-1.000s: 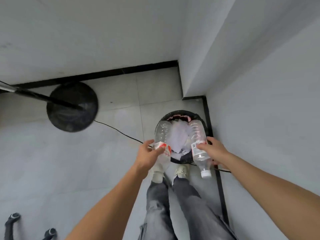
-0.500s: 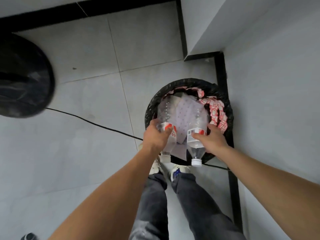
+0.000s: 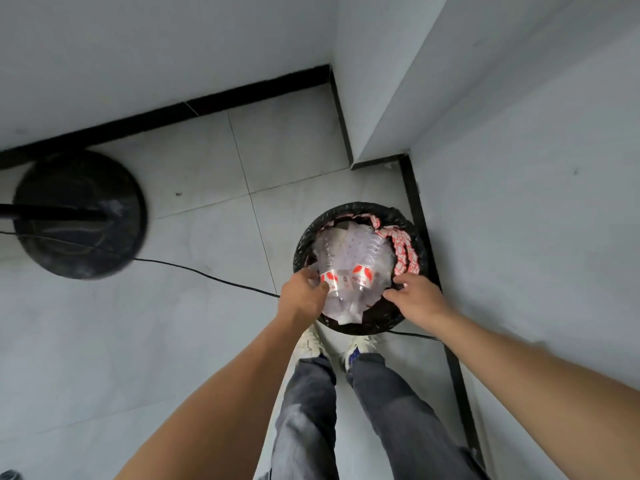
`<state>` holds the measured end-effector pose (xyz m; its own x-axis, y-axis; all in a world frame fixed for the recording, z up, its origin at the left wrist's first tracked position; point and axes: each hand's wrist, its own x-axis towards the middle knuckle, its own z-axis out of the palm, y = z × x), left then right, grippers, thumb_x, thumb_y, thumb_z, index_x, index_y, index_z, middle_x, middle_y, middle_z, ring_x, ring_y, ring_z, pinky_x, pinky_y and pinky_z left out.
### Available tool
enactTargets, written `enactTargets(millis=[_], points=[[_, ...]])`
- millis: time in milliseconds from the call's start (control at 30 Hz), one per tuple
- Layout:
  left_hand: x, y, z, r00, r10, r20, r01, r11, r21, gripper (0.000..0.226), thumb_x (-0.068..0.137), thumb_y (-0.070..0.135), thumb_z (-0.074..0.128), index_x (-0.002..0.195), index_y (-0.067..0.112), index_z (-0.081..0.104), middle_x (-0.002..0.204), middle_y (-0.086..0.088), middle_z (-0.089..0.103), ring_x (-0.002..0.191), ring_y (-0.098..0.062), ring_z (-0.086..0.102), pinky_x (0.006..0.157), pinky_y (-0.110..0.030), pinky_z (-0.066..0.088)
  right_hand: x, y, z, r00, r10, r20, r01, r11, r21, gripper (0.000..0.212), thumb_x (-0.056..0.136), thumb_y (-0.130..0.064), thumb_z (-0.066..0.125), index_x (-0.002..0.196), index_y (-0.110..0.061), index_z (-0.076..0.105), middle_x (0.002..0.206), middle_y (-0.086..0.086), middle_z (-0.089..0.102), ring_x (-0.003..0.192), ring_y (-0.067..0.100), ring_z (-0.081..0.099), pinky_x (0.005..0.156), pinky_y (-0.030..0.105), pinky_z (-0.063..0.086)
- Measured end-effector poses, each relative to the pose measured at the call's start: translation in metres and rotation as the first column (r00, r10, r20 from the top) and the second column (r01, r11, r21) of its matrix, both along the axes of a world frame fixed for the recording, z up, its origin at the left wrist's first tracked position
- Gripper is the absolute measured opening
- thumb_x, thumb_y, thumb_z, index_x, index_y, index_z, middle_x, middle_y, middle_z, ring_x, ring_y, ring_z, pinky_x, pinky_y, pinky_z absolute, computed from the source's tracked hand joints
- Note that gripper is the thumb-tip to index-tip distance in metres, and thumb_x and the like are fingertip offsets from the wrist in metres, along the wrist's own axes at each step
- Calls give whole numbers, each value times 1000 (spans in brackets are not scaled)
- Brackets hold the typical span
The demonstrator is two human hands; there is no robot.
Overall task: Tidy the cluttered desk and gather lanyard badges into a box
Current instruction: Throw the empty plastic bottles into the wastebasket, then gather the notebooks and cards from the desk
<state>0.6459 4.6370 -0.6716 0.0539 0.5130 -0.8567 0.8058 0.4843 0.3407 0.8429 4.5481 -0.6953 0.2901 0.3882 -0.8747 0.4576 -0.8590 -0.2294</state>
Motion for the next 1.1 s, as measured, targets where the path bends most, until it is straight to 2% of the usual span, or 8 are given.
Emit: enactTargets(millis=[67, 233, 433, 567, 733, 867, 967, 1100], points=[[2, 4, 35, 1000, -28, 8, 28, 999, 28, 36, 95, 25, 51, 128, 15, 57, 102, -3, 63, 79, -15, 59, 67, -25, 45, 2, 2, 33, 1000, 24, 3, -24, 1000, 17, 41, 88, -40, 61, 126, -23, 60, 118, -2, 63, 87, 12, 54, 73, 28, 43], [7, 10, 145, 984, -178, 33, 173, 978, 114, 25, 92, 24, 50, 112, 13, 61, 98, -8, 67, 91, -29, 65, 79, -38, 54, 2, -2, 144, 994, 85, 67, -89, 994, 63, 33, 88, -39, 58, 118, -25, 63, 105, -1, 68, 88, 18, 63, 80, 34, 53], [-10, -3, 237, 818, -575, -25, 564, 792, 236, 30, 93, 29, 46, 117, 17, 60, 102, -8, 68, 84, -26, 58, 59, -28, 38, -27, -32, 260, 977, 89, 191, -117, 983, 140, 28, 89, -37, 56, 110, -21, 64, 105, 3, 68, 93, 24, 63, 78, 35, 52], [-29, -12, 280, 623, -779, -74, 760, 581, 290, 28, 91, 27, 46, 115, 19, 59, 106, -9, 66, 92, -28, 59, 66, -28, 39, -59, -67, 314, 952, 24, 304, -89, 975, 203, 30, 91, -38, 55, 114, -20, 62, 105, 4, 68, 97, 27, 63, 80, 36, 52], [-24, -39, 346, 298, -944, -139, 891, 223, 396, 22, 89, 22, 46, 108, 17, 58, 102, -8, 66, 90, -28, 60, 66, -28, 39, -99, -150, 377, 907, -151, 393, 47, 964, 262, 35, 93, -36, 52, 124, -22, 58, 112, 4, 67, 101, 26, 62, 77, 32, 46], [15, -85, 388, 49, -982, -183, 863, -50, 503, 25, 89, 22, 46, 109, 16, 59, 96, -5, 65, 76, -21, 54, 64, -29, 39, -107, -236, 420, 816, -345, 463, 225, 929, 294, 37, 94, -37, 50, 128, -24, 55, 120, 3, 63, 109, 24, 59, 86, 31, 47], [42, -142, 411, -100, -975, -199, 813, -195, 548, 27, 90, 25, 47, 112, 15, 60, 102, -8, 68, 89, -25, 62, 72, -31, 48, -120, -312, 446, 719, -488, 494, 376, 872, 315, 39, 94, -38, 48, 131, -25, 53, 121, 2, 63, 110, 22, 58, 90, 33, 47], [66, -252, 441, -300, -927, -226, 719, -376, 585, 32, 94, 31, 46, 123, 22, 56, 111, -7, 66, 102, -24, 60, 84, -31, 47, -163, -434, 472, 542, -646, 538, 556, 755, 347, 39, 94, -38, 47, 130, -25, 53, 116, 0, 65, 106, 20, 59, 87, 32, 48]])
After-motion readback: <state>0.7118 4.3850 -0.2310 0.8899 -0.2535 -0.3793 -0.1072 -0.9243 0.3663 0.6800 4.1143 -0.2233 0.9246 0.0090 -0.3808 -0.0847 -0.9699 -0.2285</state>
